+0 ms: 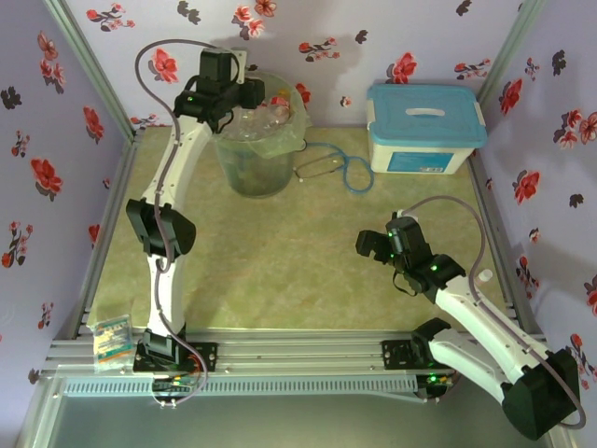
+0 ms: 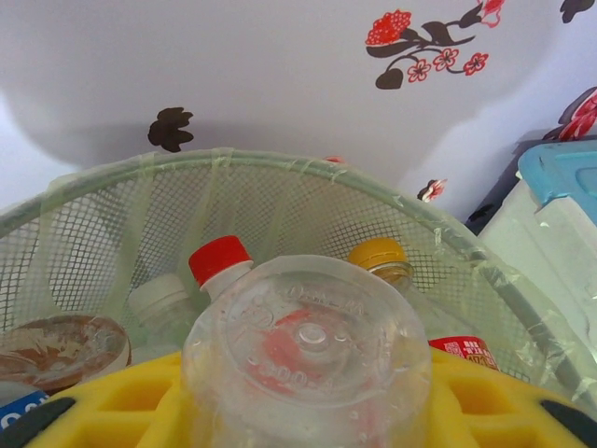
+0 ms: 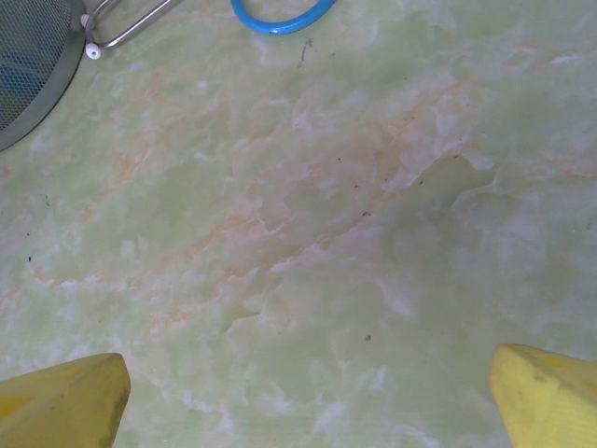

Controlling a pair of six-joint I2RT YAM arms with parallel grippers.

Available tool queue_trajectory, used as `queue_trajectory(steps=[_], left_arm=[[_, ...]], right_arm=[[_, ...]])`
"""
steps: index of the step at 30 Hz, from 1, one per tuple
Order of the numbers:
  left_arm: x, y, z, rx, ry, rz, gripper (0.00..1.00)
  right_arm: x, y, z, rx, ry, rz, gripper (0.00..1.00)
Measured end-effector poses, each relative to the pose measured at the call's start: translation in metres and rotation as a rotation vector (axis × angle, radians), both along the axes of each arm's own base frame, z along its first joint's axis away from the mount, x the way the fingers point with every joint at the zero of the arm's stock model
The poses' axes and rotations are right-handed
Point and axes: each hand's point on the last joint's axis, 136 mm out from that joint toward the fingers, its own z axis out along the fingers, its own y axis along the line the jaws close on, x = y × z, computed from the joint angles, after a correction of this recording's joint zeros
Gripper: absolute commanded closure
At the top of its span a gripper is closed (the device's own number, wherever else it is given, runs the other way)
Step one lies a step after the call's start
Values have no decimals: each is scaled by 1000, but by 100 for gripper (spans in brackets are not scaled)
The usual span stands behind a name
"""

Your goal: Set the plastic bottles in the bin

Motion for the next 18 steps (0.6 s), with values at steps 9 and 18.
queue_trajectory(steps=[9, 18], left_arm=[[6, -10, -23, 43, 9, -25, 93], [10, -14, -30, 60, -4, -31, 100]], right_arm=[[1, 0, -2, -1, 2, 0, 1], [1, 1, -6, -4, 7, 0, 1]])
